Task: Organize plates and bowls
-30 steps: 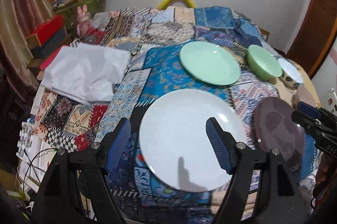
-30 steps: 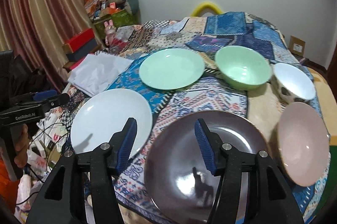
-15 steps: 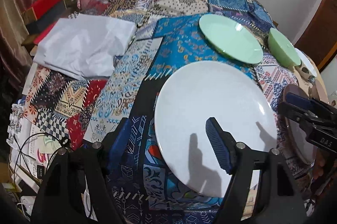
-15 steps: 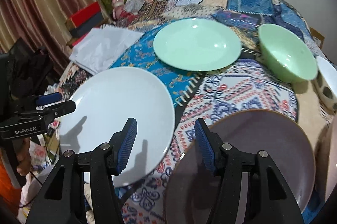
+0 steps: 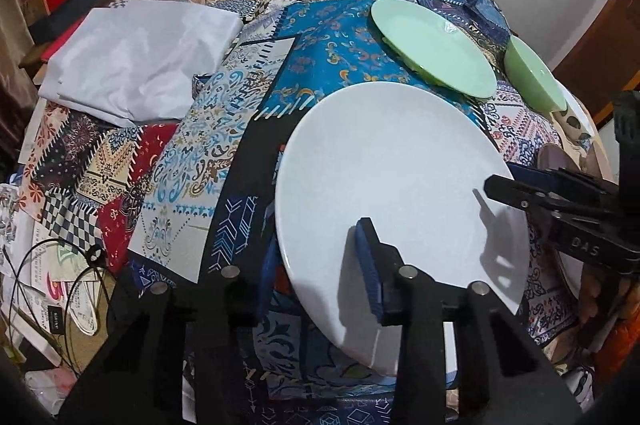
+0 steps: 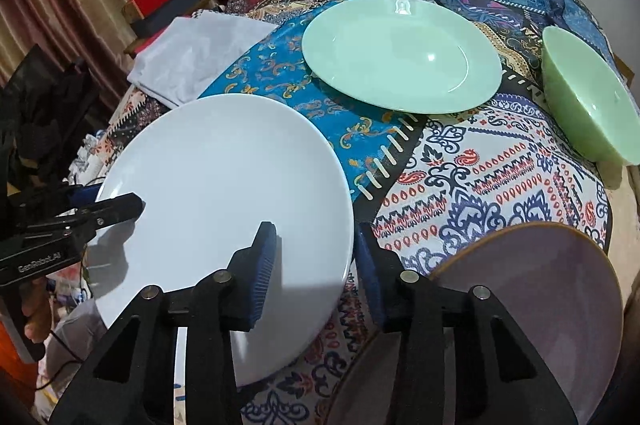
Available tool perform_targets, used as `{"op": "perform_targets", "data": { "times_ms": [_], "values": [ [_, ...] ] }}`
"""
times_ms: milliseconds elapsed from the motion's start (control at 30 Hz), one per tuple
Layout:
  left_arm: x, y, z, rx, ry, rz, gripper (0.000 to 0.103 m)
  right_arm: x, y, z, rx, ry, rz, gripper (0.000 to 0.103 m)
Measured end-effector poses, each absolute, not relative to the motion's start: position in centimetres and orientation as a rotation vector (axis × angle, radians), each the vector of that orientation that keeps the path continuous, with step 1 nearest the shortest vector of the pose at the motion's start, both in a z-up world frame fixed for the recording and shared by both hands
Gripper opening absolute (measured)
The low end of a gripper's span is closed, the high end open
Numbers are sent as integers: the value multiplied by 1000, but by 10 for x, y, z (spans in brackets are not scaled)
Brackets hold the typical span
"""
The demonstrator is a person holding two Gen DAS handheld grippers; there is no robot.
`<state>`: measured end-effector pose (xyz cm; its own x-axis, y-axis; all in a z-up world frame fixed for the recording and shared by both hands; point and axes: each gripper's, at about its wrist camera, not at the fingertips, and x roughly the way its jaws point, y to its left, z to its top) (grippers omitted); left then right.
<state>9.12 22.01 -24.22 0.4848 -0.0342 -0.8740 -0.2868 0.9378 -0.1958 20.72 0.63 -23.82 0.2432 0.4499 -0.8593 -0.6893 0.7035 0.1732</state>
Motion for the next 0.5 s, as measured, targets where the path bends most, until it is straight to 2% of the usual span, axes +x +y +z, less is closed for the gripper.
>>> {"op": "perform_targets", "data": {
  "times_ms": [500],
  "values": [
    [82, 241, -247, -431, 1059, 142, 36, 204, 15, -239, -223, 1100, 815, 37]
  ]
}}
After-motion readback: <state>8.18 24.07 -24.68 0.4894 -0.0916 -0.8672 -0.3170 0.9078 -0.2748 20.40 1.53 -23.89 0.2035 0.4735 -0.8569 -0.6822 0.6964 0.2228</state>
